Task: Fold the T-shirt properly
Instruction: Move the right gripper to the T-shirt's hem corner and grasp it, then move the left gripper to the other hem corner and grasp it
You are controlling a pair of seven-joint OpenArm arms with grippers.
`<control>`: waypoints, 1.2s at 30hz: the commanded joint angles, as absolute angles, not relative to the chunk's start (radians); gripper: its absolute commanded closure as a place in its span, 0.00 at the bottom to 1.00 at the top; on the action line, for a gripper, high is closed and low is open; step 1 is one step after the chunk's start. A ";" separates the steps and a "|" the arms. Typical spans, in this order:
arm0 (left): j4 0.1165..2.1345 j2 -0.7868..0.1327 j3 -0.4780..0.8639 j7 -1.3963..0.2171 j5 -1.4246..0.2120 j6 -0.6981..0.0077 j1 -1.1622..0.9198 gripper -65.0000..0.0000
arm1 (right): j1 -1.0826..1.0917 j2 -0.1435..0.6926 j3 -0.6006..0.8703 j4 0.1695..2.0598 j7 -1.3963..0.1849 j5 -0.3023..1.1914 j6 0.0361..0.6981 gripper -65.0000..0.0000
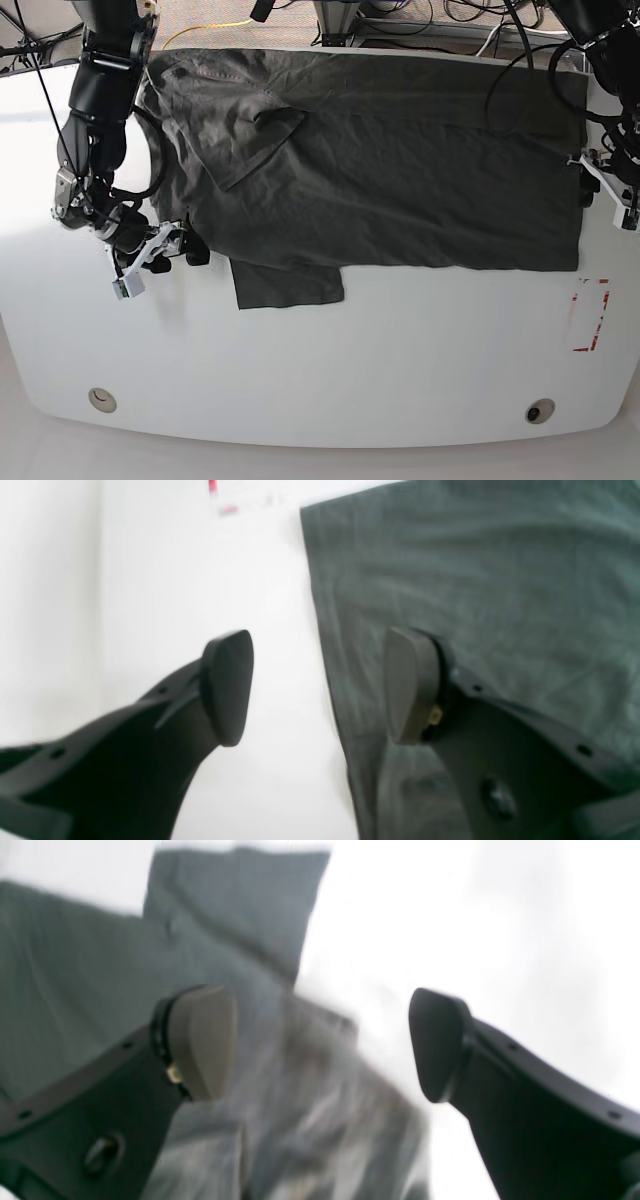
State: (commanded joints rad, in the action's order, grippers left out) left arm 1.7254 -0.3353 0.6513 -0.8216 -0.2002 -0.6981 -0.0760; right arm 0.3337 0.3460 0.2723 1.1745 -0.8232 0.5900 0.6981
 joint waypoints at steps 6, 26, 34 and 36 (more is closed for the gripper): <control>1.724 -0.335 0.611 -0.822 -0.200 -0.698 -0.064 0.42 | 0.487 0.249 0.194 0.980 -0.722 0.360 0.698 0.23; 1.581 -0.335 0.601 -0.816 -0.130 -0.590 0.068 0.41 | 0.582 0.128 0.188 0.731 -0.518 0.108 0.698 0.46; 1.400 -0.335 0.599 -0.814 -0.128 -0.460 0.197 0.41 | 0.584 0.116 0.186 0.731 -0.519 0.105 0.698 0.89; 1.336 -0.340 0.599 -0.814 -0.128 -0.433 0.236 0.38 | 0.584 0.116 0.186 0.733 -0.521 0.105 0.698 0.98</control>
State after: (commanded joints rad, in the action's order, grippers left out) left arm 1.3357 -0.3399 0.5992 -0.8140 -0.1281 -0.4335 0.2355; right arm 0.5838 0.1158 0.1864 0.7327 -0.5209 0.1051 0.6981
